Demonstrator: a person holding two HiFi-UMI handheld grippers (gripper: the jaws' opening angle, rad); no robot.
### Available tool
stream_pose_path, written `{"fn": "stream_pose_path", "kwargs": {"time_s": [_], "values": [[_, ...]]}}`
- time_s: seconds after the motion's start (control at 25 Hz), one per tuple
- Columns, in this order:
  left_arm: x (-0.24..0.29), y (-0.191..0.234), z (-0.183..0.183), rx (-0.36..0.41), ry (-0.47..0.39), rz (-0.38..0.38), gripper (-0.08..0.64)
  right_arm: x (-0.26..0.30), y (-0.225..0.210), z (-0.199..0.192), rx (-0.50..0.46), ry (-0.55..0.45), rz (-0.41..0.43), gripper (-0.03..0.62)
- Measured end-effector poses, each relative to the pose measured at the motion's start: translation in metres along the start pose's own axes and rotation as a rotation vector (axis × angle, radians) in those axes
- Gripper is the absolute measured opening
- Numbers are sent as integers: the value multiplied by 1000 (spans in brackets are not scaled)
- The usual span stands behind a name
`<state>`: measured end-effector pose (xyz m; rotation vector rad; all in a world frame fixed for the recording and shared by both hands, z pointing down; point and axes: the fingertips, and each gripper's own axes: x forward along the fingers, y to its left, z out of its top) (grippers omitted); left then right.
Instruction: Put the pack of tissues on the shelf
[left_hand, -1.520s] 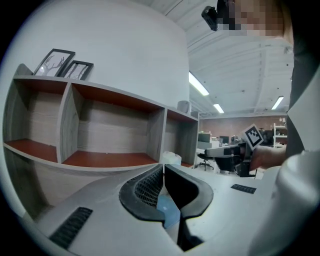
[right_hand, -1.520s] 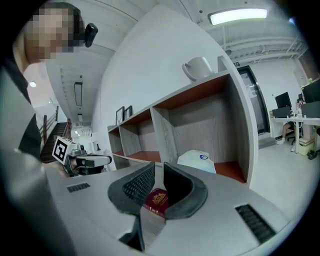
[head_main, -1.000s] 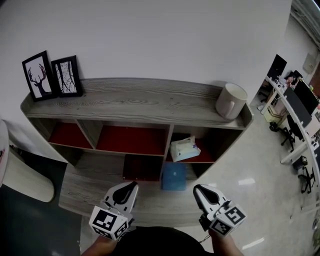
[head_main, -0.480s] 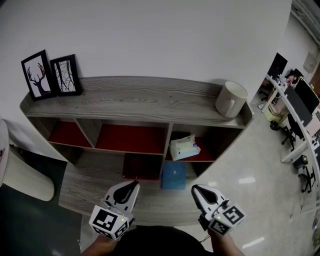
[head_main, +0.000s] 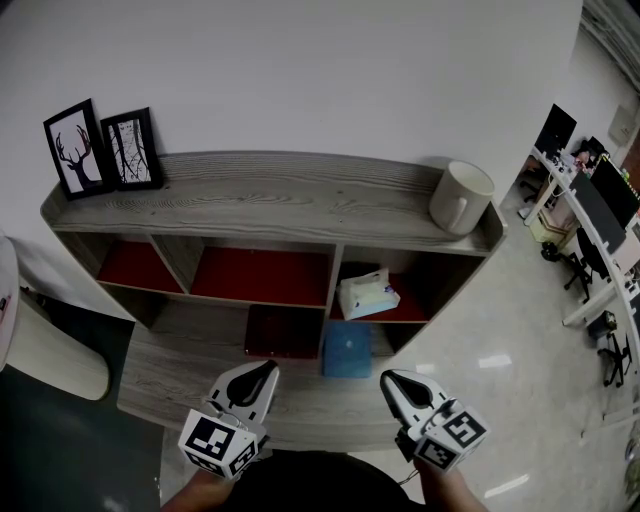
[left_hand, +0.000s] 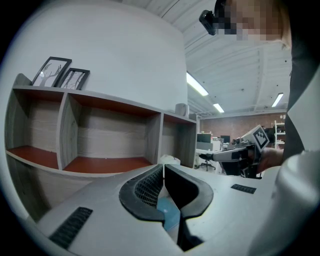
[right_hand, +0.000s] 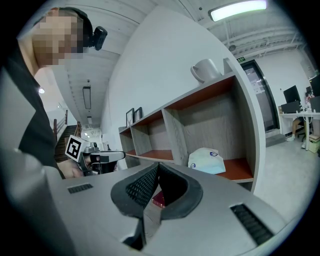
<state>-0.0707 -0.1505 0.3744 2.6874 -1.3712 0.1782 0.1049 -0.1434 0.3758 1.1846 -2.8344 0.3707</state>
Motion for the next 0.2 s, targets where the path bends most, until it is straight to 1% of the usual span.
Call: {"fn": "stream_pose_path", "kwargs": {"time_s": [0.2], "values": [[2, -5, 0, 0, 1, 2, 21, -4, -2, -2, 2, 3, 3, 17]]}}
